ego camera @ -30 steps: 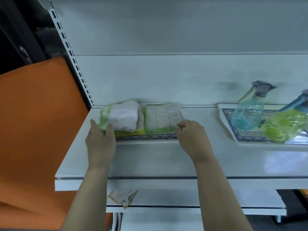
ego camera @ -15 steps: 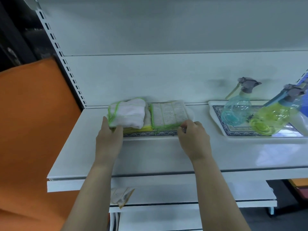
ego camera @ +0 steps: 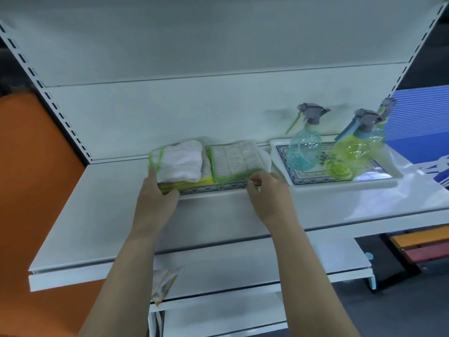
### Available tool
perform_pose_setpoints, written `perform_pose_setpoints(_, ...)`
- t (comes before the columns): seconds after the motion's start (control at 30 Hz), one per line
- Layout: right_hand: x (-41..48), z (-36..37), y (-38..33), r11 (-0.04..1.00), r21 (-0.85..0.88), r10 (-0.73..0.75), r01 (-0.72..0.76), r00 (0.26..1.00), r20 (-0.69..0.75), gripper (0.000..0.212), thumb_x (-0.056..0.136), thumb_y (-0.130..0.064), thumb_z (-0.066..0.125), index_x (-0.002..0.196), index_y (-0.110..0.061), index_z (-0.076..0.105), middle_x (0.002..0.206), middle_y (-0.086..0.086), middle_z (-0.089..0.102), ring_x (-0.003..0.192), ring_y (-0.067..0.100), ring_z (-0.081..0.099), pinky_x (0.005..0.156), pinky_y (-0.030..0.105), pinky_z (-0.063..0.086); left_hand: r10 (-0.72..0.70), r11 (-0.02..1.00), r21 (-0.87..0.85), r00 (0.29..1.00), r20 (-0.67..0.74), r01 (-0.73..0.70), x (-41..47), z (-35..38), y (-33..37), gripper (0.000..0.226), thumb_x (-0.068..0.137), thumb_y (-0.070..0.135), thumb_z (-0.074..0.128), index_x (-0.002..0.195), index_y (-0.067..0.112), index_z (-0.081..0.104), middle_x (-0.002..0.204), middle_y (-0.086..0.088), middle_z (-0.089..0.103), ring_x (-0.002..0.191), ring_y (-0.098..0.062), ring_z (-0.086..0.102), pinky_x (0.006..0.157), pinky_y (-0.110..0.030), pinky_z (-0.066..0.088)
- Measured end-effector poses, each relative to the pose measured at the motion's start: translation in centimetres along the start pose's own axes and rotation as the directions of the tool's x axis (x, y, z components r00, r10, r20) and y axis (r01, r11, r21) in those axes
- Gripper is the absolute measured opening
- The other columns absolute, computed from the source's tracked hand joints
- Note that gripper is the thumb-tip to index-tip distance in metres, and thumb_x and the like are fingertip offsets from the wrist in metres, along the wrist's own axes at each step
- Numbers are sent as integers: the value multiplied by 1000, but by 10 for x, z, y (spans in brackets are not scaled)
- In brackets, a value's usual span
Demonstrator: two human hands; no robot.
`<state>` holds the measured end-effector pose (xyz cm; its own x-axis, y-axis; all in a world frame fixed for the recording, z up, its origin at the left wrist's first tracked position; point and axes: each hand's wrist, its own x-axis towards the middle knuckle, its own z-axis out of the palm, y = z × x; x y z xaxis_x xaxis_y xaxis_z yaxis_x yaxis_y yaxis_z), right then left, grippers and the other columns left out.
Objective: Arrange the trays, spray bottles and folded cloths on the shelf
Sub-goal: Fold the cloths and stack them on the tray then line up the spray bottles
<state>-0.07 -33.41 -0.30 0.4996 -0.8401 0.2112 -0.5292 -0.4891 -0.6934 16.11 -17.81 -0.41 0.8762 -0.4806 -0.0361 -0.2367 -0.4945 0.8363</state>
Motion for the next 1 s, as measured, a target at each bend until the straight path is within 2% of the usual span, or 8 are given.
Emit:
perform_pose_setpoints(0.13, -7, -12, 7, 995, 83, -48, 49, 999, -14, 16, 92, -18, 56, 102, -13, 69, 103, 5, 63, 91, 19, 61, 78, 26, 46, 7, 996, 86, 993, -119, 4, -8, 9, 0, 77, 77, 34, 47, 151, 25, 28, 150, -13, 38, 139, -33, 33, 112, -52, 33)
perform_pose_setpoints(0.23, -14, -18, 13, 979, 168, -107, 112, 994, -36, 14, 91, -15, 57, 99, -13, 69, 98, 4, 65, 84, 13, 60, 70, 12, 40, 97, 994, 70, 975, -201, -85, -29, 22, 10, 63, 90, 20, 51, 151, 20, 34, 152, -9, 35, 141, -27, 30, 115, -43, 29)
perform_pose_setpoints(0.37, -25, -20, 14, 956, 254, -143, 145, 989, -25, 11, 89, -12, 60, 92, -15, 69, 91, 2, 67, 77, 6, 58, 69, 8, 42, 214, 976, 18, 945, -246, -216, -57, 36, 12, 50, 93, 8, 55, 142, 18, 50, 138, -6, 49, 125, -17, 46, 96, -21, 35)
perform_pose_setpoints(0.47, -38, -21, 9, 935, 344, -109, 86, 993, 48, 11, 91, -12, 58, 90, -18, 67, 83, -5, 65, 77, 1, 55, 65, 6, 40, 249, 965, -6, 926, -284, -261, -77, 39, 7, 44, 91, 2, 55, 132, 16, 60, 117, 0, 59, 100, -4, 52, 81, -16, 40)
perform_pose_setpoints(0.53, -48, -20, 2, 922, 386, -89, 42, 990, 105, 11, 91, -15, 57, 92, -21, 66, 74, -7, 62, 69, 4, 54, 59, 9, 39, 225, 969, -32, 926, -304, -246, -90, 38, 2, 41, 90, 2, 53, 125, 20, 64, 109, 4, 62, 89, -1, 54, 74, -11, 42)
perform_pose_setpoints(0.67, -80, -13, -15, 888, 461, -111, 7, 974, 198, 12, 90, -17, 57, 93, -26, 65, 69, 7, 62, 63, 16, 51, 59, 22, 41, 82, 968, -185, 914, -397, -168, -123, 27, -11, 35, 89, 4, 49, 109, 25, 70, 96, 7, 66, 80, -1, 57, 63, -11, 41)
perform_pose_setpoints(0.83, -134, 5, -36, 882, 471, -171, 12, 939, 297, 21, 84, -9, 58, 91, -27, 66, 63, -4, 52, 57, 8, 45, 55, 10, 37, -36, 959, -274, 932, -361, -69, -160, 8, -46, 35, 87, 4, 49, 102, 28, 70, 93, 7, 68, 84, -7, 61, 71, -15, 44)
perform_pose_setpoints(1.0, -204, 42, -52, 891, 451, -144, -44, 916, 374, 22, 83, -5, 56, 92, -22, 68, 61, -7, 48, 53, 5, 43, 52, 9, 35, -91, 938, -347, 968, -234, 4, -199, -20, -98, 43, 86, 3, 49, 98, 40, 67, 88, 12, 68, 77, -12, 61, 65, -16, 46)
